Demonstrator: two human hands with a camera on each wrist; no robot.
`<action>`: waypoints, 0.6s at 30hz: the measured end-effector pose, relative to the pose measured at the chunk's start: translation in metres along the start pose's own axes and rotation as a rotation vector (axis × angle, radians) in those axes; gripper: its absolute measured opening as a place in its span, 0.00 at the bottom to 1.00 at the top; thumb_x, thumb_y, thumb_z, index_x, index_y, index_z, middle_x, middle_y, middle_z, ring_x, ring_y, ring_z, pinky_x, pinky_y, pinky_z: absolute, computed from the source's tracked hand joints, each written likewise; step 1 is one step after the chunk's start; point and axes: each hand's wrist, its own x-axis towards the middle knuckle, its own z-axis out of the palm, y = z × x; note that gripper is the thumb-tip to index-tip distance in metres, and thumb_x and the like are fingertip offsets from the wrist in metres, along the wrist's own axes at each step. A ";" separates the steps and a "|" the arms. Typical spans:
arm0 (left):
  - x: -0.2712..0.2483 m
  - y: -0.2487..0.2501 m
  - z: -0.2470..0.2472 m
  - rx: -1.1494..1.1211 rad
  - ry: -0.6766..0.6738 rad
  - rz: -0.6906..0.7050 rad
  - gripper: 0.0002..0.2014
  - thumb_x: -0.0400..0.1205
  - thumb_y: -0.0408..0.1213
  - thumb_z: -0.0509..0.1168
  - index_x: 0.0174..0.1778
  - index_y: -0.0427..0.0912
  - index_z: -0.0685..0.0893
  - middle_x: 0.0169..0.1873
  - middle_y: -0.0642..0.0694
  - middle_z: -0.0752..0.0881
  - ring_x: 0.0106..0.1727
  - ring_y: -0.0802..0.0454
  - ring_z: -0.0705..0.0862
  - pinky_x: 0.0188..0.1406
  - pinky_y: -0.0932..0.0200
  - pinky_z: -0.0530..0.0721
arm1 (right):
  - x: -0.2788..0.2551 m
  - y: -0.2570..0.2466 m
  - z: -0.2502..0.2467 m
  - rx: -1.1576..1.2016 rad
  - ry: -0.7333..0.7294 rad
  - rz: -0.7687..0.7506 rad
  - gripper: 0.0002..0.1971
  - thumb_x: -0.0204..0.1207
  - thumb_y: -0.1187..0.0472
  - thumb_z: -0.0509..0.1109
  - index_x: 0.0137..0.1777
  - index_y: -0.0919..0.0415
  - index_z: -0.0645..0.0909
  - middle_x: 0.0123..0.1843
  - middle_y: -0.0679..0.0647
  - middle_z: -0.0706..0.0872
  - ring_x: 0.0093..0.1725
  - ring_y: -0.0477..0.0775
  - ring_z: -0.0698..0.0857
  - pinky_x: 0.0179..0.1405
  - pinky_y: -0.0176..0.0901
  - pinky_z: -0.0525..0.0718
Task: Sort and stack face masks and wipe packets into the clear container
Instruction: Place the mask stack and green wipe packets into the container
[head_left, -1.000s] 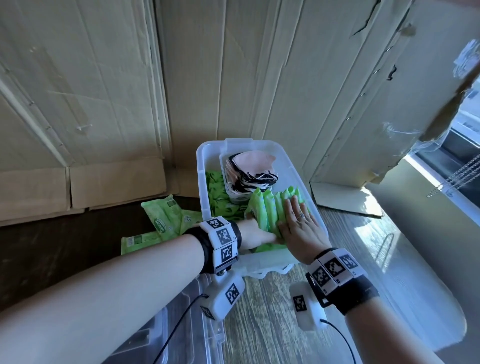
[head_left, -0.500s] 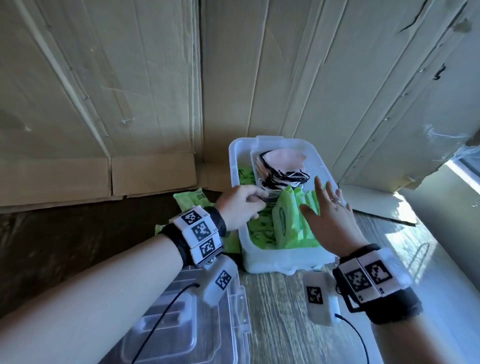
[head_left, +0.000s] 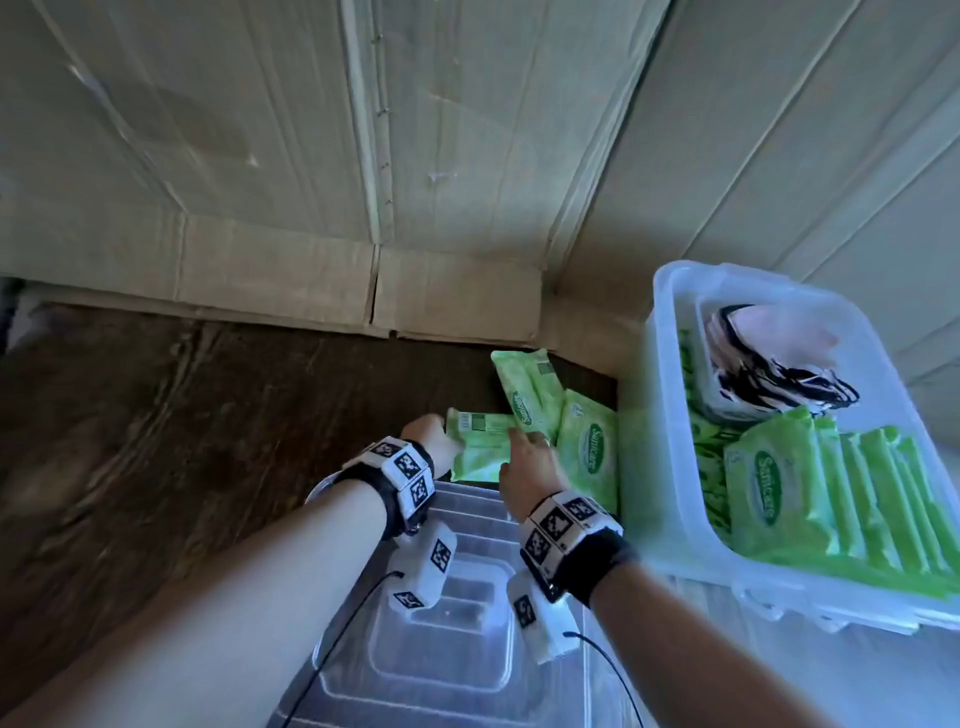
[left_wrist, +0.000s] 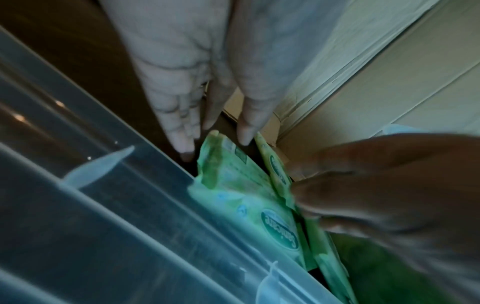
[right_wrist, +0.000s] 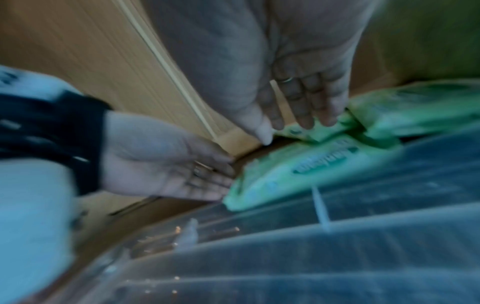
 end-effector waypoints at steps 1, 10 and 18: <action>0.002 0.001 0.003 -0.052 0.000 0.002 0.14 0.81 0.37 0.66 0.59 0.34 0.82 0.57 0.35 0.85 0.57 0.37 0.83 0.52 0.52 0.80 | 0.010 0.003 0.005 -0.048 -0.019 0.006 0.25 0.78 0.71 0.57 0.75 0.60 0.62 0.74 0.63 0.65 0.70 0.63 0.70 0.64 0.51 0.77; 0.029 0.002 -0.007 -0.355 -0.045 -0.043 0.13 0.77 0.34 0.70 0.56 0.33 0.85 0.47 0.40 0.87 0.45 0.44 0.85 0.39 0.60 0.83 | 0.043 0.006 0.006 -0.338 0.030 -0.105 0.41 0.71 0.63 0.72 0.80 0.49 0.53 0.75 0.59 0.61 0.70 0.63 0.66 0.65 0.52 0.72; 0.017 0.009 -0.060 -0.908 0.139 0.133 0.14 0.84 0.40 0.61 0.64 0.40 0.78 0.40 0.51 0.86 0.42 0.61 0.83 0.44 0.65 0.78 | 0.051 -0.025 -0.021 0.593 0.427 -0.119 0.16 0.79 0.59 0.67 0.64 0.62 0.73 0.48 0.58 0.85 0.48 0.59 0.83 0.39 0.39 0.73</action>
